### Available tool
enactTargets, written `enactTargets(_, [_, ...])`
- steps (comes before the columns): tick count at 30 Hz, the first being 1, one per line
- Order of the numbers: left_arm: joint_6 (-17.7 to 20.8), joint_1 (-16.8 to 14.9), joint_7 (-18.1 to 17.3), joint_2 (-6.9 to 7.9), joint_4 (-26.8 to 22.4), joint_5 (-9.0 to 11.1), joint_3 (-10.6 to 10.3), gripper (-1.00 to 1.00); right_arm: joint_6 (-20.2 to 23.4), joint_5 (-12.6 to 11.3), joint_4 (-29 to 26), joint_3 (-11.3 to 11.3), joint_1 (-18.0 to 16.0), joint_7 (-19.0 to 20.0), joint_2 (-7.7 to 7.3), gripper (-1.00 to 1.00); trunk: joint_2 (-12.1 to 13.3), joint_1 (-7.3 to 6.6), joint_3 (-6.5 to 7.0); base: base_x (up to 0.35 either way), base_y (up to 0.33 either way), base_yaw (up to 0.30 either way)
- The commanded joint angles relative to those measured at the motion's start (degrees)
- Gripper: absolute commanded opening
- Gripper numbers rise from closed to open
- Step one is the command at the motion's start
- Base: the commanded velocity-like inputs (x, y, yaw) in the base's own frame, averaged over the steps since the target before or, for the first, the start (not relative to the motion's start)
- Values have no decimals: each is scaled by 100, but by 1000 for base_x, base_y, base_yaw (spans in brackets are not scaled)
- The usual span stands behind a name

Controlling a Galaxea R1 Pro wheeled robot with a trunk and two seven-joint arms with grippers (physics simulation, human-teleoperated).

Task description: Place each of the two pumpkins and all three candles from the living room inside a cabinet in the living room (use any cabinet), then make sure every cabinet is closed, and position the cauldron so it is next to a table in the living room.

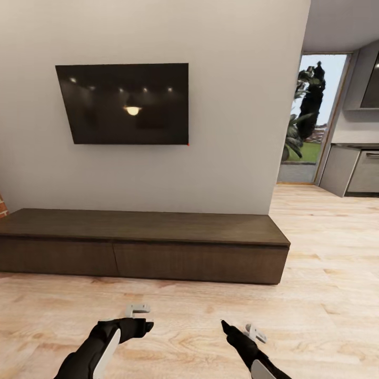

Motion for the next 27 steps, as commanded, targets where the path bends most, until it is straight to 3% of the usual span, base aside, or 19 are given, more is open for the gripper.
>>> enactTargets(1, [101,-3,18,9,-57,59,-16,100,-39,-141,126,23,-3,254,-23,100,-3,-1,-6,0,0,0])
enactTargets(5, [207,-3,16,12,-126,61,-9,100,-67,-248,295,-10,2,578,-45,100,-3,-1,-6,0,0,0])
enactTargets(13, [473,-3,13,16,-232,83,1,100,-277,-329,304,-77,3,655,-15,100,-3,-1,-6,0,0,0])
enactTargets(16, [740,-6,6,25,-342,95,22,100,-382,-642,291,-404,3,905,-10,100,-3,-1,-6,0,0,0])
enactTargets(21, [1027,-11,2,30,-454,106,35,100,-389,-758,286,-679,3,1473,-17,100,-3,-1,-6,0,0,0])
enactTargets(24, [1249,-12,-2,30,-566,111,37,100,-349,-925,285,-1054,3,1790,-26,100,-3,-1,-6,0,0,0])
enactTargets(26, [1441,-12,-4,31,-639,114,44,100,-310,-1114,286,-1437,-1,1985,-30,100,-3,-1,-6,0,0,0])
enactTargets(27, [1470,-12,-4,29,-651,116,45,100,-300,-1148,280,-1501,-2,2032,-31,100,-3,-1,-6,0,0,0])
